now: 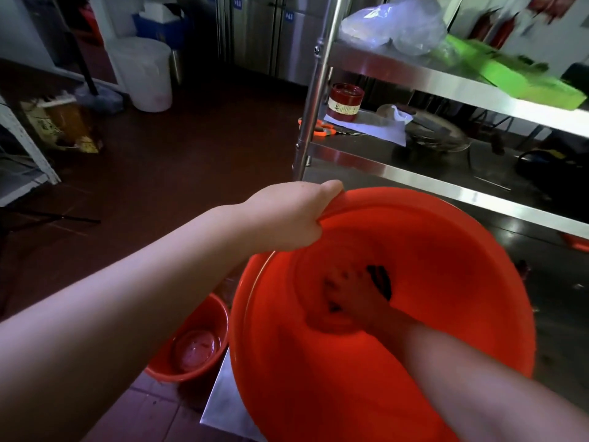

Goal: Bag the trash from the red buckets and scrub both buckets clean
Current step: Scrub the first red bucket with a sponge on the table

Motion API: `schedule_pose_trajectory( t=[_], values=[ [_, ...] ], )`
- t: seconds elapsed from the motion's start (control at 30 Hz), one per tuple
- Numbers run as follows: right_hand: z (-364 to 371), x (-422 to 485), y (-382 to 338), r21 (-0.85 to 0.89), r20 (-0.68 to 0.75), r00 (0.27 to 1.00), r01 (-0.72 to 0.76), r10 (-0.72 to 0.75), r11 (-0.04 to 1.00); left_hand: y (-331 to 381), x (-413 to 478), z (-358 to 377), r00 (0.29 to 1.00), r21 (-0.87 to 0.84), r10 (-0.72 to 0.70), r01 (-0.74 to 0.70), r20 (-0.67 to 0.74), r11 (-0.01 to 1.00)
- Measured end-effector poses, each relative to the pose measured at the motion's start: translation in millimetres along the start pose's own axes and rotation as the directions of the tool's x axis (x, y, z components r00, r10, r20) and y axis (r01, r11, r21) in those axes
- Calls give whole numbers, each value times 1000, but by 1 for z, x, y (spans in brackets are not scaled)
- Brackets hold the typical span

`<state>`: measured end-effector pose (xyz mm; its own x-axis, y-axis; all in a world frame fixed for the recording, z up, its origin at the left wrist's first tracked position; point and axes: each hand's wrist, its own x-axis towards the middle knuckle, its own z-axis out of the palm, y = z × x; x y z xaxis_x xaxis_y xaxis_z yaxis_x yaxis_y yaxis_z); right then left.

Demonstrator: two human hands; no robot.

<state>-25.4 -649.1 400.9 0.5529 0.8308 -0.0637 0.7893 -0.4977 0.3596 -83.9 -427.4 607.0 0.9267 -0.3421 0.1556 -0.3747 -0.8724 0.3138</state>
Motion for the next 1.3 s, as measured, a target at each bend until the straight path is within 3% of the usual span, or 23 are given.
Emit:
schedule_pose_trajectory(
  t=[0.07,0.13,0.2,0.3,0.37,0.47,0.53,0.6,0.67,0.73,0.77,0.9,0.97,1.03,1.17,1.3],
  values=[
    [-14,9,21,63,-54,953,-295,298,954,0,2,-1,1000,-6,6,-6,0,1000],
    [-21,13,27,77,-101,872,-473,479,878,0,3,-1,1000,-14,18,-18,5,1000],
    [-18,12,13,116,47,829,-558,557,822,0,5,-1,1000,-33,25,-25,5,999],
    [-11,7,-27,276,261,839,-538,477,796,-2,8,-1,1000,-35,28,-28,2,999],
    [-2,-4,-53,300,234,898,-431,372,851,-3,9,-2,999,-31,32,-32,9,999],
    [-5,-10,-68,308,308,910,-372,279,875,-3,9,0,998,-6,66,-66,13,998],
    [-7,-4,-54,296,281,923,-344,263,891,-4,9,-1,997,-17,75,-75,25,997],
    [-17,3,-34,300,226,867,-496,444,815,-6,10,-2,996,-40,79,-78,27,996],
    [-31,16,-8,273,118,702,-703,703,657,-5,12,-2,995,-49,91,-90,31,995],
    [-44,33,6,253,173,580,-807,796,533,-4,15,-1,995,-66,87,-84,41,994],
    [-45,41,7,230,203,574,-815,793,531,-3,17,-1,996,-84,74,-71,42,994],
    [-38,56,2,209,201,709,-705,676,678,-4,25,-2,995,-109,77,-70,58,992],
    [-36,58,-6,227,89,853,-519,513,824,1,29,-2,993,-88,99,-94,62,992],
    [-31,50,-21,231,18,944,-325,330,917,8,34,-3,989,-64,135,-131,65,989],
    [3,-1,-51,203,257,960,-167,112,965,9,38,-5,985,14,162,-163,52,987],
    [7,-17,-46,225,251,949,-249,191,942,5,37,-1,976,120,193,-181,-99,976]
  ],
)
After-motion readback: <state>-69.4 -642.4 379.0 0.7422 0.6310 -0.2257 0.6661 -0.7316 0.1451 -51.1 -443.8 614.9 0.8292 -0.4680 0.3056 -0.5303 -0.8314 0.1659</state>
